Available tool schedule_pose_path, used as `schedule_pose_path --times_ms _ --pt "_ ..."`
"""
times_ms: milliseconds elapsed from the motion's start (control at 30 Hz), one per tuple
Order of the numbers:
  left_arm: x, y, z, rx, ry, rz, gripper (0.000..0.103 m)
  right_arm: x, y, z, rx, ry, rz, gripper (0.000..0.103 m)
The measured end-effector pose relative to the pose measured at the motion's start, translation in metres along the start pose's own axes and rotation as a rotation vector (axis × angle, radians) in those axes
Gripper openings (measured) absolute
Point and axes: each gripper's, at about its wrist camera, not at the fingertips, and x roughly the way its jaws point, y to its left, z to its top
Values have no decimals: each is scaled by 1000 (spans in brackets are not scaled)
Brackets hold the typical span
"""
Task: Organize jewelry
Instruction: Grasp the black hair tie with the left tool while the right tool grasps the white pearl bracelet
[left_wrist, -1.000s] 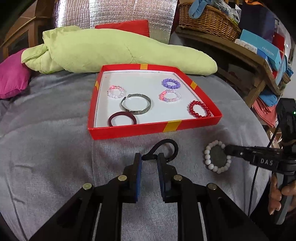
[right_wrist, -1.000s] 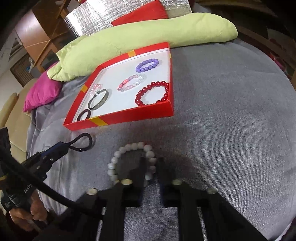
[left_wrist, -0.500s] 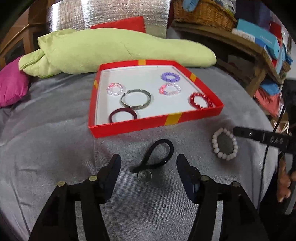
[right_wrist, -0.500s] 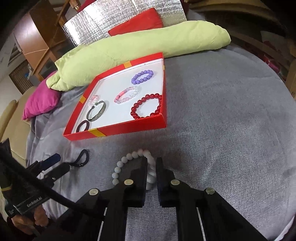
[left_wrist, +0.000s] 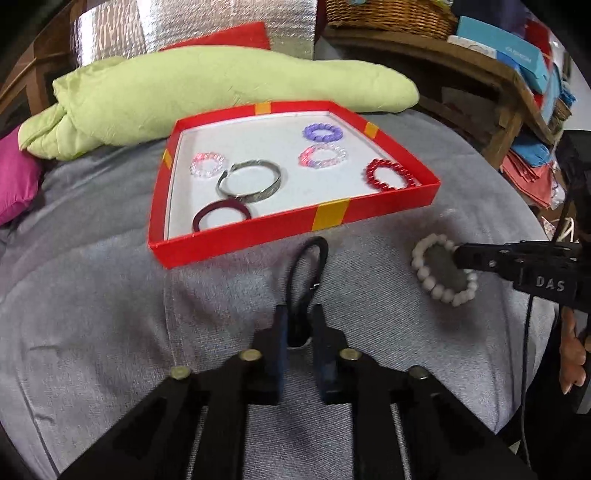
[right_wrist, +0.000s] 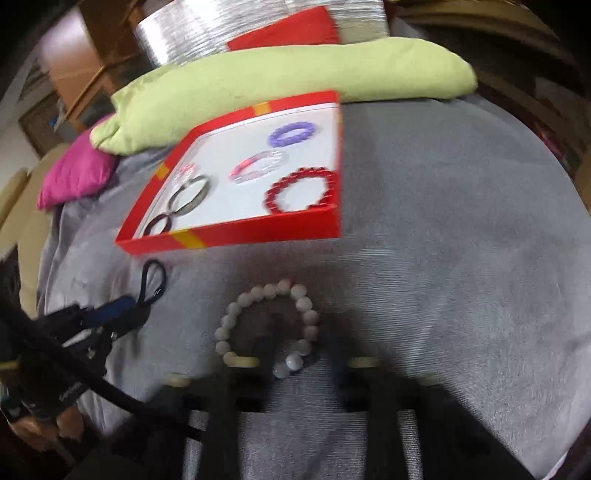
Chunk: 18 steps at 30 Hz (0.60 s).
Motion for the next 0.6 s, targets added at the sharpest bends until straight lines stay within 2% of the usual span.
schedule_pose_path --times_ms 33,133,433,500,600 --pt "-3 -1 0 4 -12 0 7 0 1 -1 -3 -3 4 11" --pt "-9 1 2 -5 -31 -4 7 -5 3 -1 -6 -36 2 11" --pt "-34 7 6 -20 -127 33 6 -39 -4 5 53 -186 98 11" --pt "-34 9 5 -23 -119 0 7 -46 -2 6 54 -222 120 11" --pt "-29 12 5 -35 -92 26 9 -54 1 8 49 -259 134 11"
